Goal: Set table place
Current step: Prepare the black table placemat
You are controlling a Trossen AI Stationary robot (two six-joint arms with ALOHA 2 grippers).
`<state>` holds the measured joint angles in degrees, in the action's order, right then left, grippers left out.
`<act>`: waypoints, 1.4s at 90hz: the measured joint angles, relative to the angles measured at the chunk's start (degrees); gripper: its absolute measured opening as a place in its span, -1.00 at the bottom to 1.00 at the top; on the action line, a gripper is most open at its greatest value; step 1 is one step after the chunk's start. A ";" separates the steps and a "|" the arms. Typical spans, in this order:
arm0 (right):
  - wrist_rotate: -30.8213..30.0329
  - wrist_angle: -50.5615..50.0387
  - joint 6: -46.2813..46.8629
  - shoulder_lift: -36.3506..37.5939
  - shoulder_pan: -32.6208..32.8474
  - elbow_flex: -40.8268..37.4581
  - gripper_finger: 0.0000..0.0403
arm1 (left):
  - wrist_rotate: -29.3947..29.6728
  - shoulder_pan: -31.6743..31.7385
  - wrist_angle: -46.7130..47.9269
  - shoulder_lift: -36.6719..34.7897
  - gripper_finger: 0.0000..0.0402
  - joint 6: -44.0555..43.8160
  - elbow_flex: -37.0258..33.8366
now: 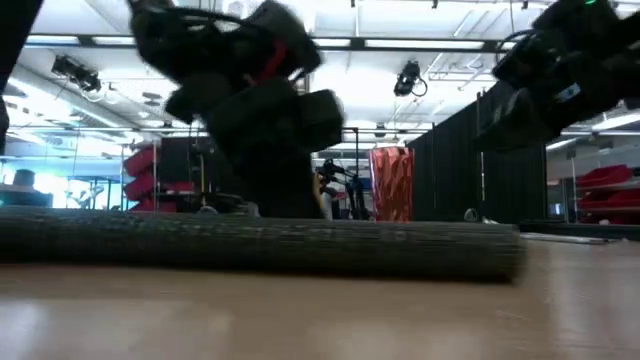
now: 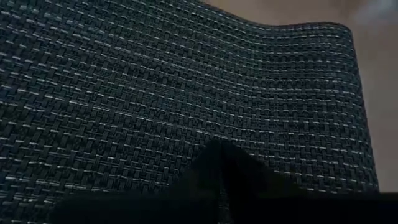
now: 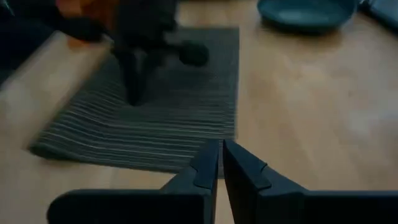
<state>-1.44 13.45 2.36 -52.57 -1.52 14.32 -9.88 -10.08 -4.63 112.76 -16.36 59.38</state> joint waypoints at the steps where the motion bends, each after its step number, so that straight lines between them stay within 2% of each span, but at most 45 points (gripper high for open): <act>1: -0.28 -0.02 -0.19 -0.86 0.00 0.39 -1.00 | 0.19 -0.11 1.08 0.03 -1.00 0.37 0.67; 14: -1.72 -0.71 -1.27 -12.08 0.05 4.26 -1.00 | 5.93 -1.31 18.15 -1.43 -1.00 5.94 8.24; 28: -0.51 1.34 -0.53 -22.58 1.96 8.00 -1.00 | 11.85 -2.14 30.01 -3.81 -1.00 7.40 13.34; 40: -3.13 3.84 -0.50 -29.78 2.87 11.74 -1.00 | 13.26 -3.24 31.75 -3.31 -1.00 7.22 12.98; 61: -7.84 6.26 1.53 -40.92 2.56 14.55 -1.00 | 17.78 -3.86 25.88 -3.36 -1.00 6.48 8.77; 84: -13.72 1.27 3.60 -40.88 4.35 14.86 -1.00 | 15.71 -6.03 22.98 -3.94 -1.00 -0.60 3.39; 98: -17.14 -3.64 5.55 -39.41 5.38 14.87 -1.00 | 9.97 -10.63 26.02 -4.65 -1.00 -3.33 4.05; 107: -17.60 -5.80 6.66 -38.46 5.38 14.77 -1.00 | 9.30 -13.37 29.23 -6.06 -1.00 -4.00 4.61; 116: -16.34 -5.18 6.92 -36.13 6.04 14.37 -1.00 | 12.68 -15.50 30.22 -7.39 -1.00 -3.32 5.12; 121: -13.44 -3.07 5.92 -34.29 6.88 13.95 -1.00 | 15.00 -15.78 30.83 -8.23 -1.00 -3.31 5.24; 126: -7.97 1.46 4.84 -33.11 7.96 13.98 -1.00 | 16.88 -15.64 31.30 -8.27 -1.00 -3.27 5.10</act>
<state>-9.41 14.91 7.20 -85.68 6.44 28.29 7.01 -25.72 26.67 104.49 -19.63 64.48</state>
